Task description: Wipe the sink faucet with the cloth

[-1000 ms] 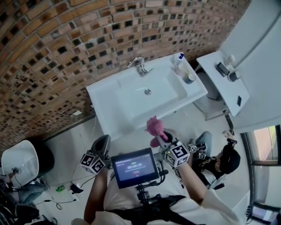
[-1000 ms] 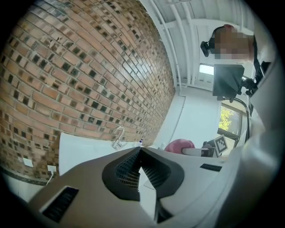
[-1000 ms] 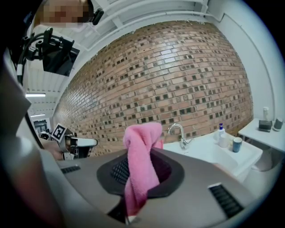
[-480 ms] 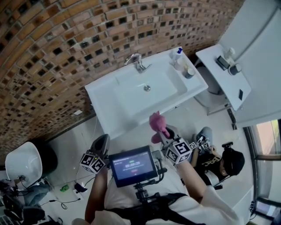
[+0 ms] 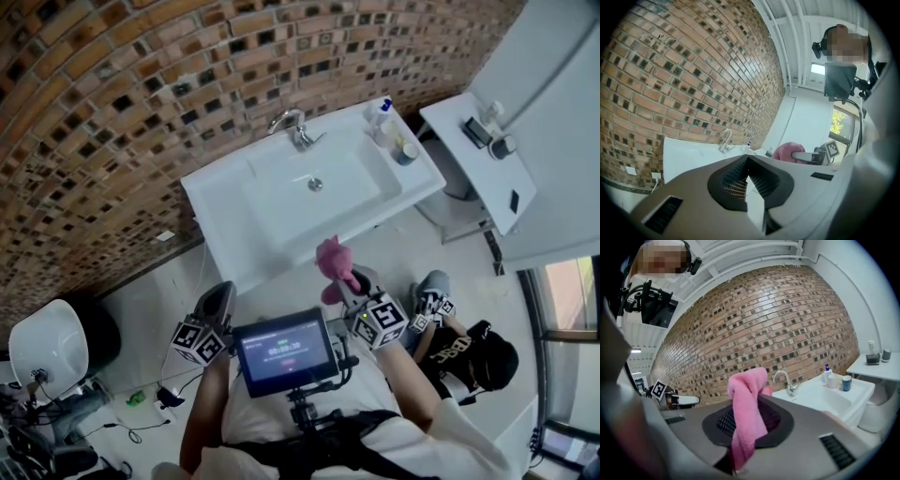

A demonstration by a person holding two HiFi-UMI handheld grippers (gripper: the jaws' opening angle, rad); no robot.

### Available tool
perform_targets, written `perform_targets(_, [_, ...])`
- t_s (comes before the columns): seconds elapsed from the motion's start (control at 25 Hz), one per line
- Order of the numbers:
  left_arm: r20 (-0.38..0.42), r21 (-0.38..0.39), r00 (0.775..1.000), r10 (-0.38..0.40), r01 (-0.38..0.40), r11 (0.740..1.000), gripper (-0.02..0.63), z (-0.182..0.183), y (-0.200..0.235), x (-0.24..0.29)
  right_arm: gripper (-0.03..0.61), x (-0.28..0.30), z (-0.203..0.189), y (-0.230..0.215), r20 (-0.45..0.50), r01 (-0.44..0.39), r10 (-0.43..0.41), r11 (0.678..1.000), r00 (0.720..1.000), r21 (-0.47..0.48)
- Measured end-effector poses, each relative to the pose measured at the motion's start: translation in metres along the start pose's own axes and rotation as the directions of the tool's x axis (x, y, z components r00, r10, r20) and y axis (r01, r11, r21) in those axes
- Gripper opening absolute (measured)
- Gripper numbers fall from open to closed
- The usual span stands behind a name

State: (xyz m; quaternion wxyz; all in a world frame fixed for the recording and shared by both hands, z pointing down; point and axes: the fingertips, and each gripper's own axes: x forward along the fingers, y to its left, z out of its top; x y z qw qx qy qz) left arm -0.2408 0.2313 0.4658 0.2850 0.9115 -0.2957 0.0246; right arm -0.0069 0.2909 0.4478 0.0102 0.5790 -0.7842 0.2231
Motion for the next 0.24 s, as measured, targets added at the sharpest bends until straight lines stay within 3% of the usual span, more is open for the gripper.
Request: perform_targets(0.24, [0.007,-0.001,1.000,0.008,-0.008,1.000,0.000,0.0012,0.0085,0.0009,0.061,0.0057,0.0033,-0.0020,0.003,-0.003,0.003,1.000,1.000,-0.007])
